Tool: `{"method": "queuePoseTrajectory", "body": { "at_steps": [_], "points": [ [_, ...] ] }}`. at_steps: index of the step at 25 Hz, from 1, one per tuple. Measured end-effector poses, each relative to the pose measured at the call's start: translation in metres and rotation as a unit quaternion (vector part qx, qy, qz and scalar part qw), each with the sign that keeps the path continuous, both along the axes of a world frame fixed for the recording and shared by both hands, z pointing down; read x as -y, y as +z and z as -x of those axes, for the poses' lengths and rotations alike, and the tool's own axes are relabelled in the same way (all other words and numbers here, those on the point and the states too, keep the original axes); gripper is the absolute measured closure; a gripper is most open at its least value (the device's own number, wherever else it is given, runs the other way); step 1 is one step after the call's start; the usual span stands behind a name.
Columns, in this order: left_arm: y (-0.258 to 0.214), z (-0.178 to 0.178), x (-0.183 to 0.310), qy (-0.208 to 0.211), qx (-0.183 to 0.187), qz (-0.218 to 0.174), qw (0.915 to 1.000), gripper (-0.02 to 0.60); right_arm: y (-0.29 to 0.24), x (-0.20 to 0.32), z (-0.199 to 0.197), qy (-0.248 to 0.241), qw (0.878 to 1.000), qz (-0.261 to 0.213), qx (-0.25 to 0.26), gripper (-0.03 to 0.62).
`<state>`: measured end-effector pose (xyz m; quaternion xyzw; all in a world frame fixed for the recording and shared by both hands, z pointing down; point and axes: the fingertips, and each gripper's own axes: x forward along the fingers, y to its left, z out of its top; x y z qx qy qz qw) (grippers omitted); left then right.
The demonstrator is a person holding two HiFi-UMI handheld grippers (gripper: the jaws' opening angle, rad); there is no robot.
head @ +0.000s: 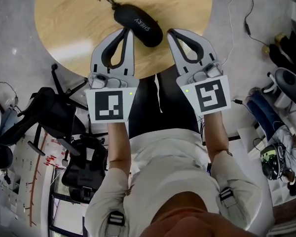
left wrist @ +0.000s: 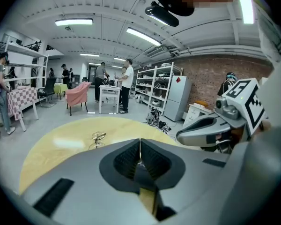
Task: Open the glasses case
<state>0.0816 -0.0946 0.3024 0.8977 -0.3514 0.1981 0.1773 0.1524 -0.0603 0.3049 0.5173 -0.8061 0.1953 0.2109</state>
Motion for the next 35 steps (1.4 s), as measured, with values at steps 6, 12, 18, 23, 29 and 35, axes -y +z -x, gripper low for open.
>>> {"method": "queuePoseTrajectory", "body": {
  "at_steps": [6,12,18,23,29,35],
  "points": [
    [0.026,-0.001,-0.006,-0.006,-0.001,0.019,0.9998,0.560,0.034,-0.003,-0.011,0.014,1.000,0.025,0.005,0.574],
    [0.046,-0.007,-0.013,0.004,0.006,0.024,0.9997,0.560,0.055,-0.003,-0.003,0.001,0.999,0.040,0.002,0.574],
    [0.060,-0.010,-0.019,0.011,0.000,0.039,0.9992,0.560,0.076,-0.004,-0.002,-0.004,0.998,0.061,-0.001,0.574],
    [0.064,-0.008,-0.020,0.010,0.000,0.038,0.9992,0.560,0.084,-0.001,0.003,-0.017,0.998,0.064,-0.002,0.574],
    [0.066,-0.004,-0.026,0.011,0.005,0.038,0.9992,0.558,0.085,-0.002,0.014,-0.041,0.997,0.066,0.008,0.574],
    [0.074,0.012,-0.034,0.000,0.009,0.044,0.9990,0.560,0.087,-0.024,0.050,-0.111,0.990,0.083,-0.001,0.574]
  ]
}}
